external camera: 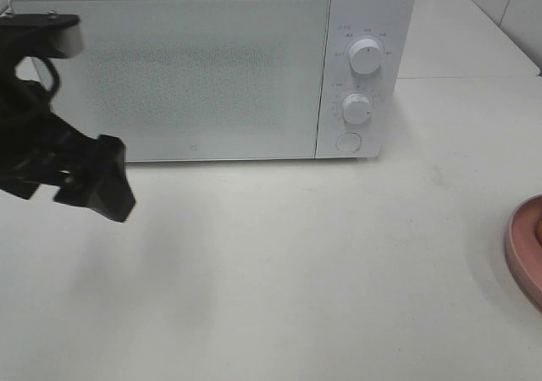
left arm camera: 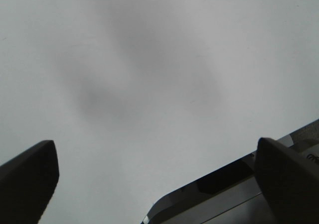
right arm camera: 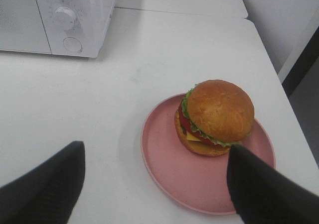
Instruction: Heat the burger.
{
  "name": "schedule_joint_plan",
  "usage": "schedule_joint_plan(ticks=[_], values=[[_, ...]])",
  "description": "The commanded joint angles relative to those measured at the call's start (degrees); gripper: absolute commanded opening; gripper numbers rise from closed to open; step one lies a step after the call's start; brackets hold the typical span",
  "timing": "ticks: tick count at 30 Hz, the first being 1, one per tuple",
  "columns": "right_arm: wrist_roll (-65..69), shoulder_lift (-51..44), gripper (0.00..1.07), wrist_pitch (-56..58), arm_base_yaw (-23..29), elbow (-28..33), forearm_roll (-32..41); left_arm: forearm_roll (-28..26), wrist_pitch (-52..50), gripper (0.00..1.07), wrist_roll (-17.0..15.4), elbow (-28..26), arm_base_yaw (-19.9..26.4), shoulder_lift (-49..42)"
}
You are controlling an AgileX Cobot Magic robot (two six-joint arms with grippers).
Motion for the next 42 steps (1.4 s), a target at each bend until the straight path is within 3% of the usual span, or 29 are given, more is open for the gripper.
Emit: schedule_joint_plan(ticks=[1, 2, 3, 5, 13, 30, 36, 42], values=[[-0.34, -1.49, 0.76, 0.06, -0.11, -0.06, 0.0, 0.0, 5.04, 1.01, 0.29, 0.11, 7.91, -3.78], [-0.34, -1.49, 0.76, 0.06, -0.11, -0.06, 0.0, 0.11, 6.7, 1.01, 0.29, 0.11, 11.97, -5.27], [-0.34, -1.49, 0.76, 0.06, -0.11, -0.06, 0.0, 0.11, 6.7, 1.01, 0.29, 0.11, 11.97, -5.27], [-0.34, -1.49, 0.76, 0.06, -0.11, -0.06, 0.0, 0.74, 9.34, 1.01, 0.46, 0.11, 17.02, -7.45], [-0.34, -1.49, 0.76, 0.06, -0.11, -0.06, 0.0, 1.15, 13.12, 1.01, 1.78, 2.81, 25.61, -14.73], [-0.34, -1.49, 0.76, 0.06, -0.11, -0.06, 0.0, 1.95, 12.43, 1.01, 2.81, 21.43, 26.47, -34.09], [-0.34, -1.49, 0.76, 0.06, -0.11, -0.06, 0.0, 1.95, 9.57, 1.01, 2.81, 25.32, 26.47, -42.46], [-0.34, -1.49, 0.76, 0.06, -0.11, -0.06, 0.0, 1.95, 9.63, 1.01, 2.75, 25.38, 26.47, -51.22]])
